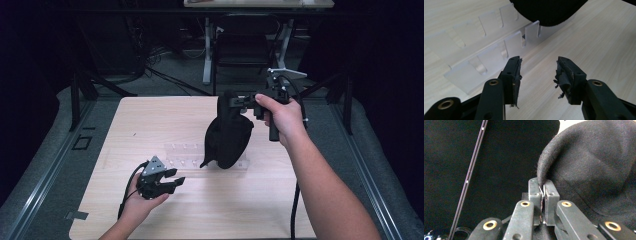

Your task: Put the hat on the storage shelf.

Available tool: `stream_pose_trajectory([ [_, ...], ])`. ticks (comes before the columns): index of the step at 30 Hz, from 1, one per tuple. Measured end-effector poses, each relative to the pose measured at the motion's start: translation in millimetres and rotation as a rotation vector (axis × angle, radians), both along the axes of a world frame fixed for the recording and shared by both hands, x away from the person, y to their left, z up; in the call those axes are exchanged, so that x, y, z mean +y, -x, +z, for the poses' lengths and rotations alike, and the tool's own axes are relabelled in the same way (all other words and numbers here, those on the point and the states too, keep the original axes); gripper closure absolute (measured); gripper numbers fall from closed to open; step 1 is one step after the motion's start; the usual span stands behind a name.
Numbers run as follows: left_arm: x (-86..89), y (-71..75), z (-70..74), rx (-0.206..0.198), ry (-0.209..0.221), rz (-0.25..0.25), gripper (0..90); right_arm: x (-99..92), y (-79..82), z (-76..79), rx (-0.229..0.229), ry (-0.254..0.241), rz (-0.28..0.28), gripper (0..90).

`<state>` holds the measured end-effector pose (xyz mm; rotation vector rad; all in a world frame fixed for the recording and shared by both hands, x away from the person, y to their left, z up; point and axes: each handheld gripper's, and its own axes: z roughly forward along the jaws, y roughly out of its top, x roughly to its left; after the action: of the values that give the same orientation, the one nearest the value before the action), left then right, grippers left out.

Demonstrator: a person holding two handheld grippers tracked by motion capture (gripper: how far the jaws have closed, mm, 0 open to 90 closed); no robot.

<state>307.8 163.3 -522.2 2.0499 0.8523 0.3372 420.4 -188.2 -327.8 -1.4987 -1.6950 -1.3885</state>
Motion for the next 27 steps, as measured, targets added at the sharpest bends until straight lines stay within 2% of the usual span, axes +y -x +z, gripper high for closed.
stream_pose_trajectory([
  [7, -9.7, -2.9, 13.7, -0.019, 0.002, -0.016, 56.6, 4.1, -1.6, -0.7, -0.003, -0.011, 0.007, 87.3],
  [14, -23.5, -5.4, 25.2, -0.035, -0.003, -0.053, 58.3, 7.2, -1.5, 1.7, -0.007, 0.001, 0.012, 87.1],
  [27, -43.2, -4.5, 39.5, -0.072, -0.008, -0.098, 62.9, 11.2, -1.3, 1.1, -0.009, -0.008, 0.016, 86.9],
])
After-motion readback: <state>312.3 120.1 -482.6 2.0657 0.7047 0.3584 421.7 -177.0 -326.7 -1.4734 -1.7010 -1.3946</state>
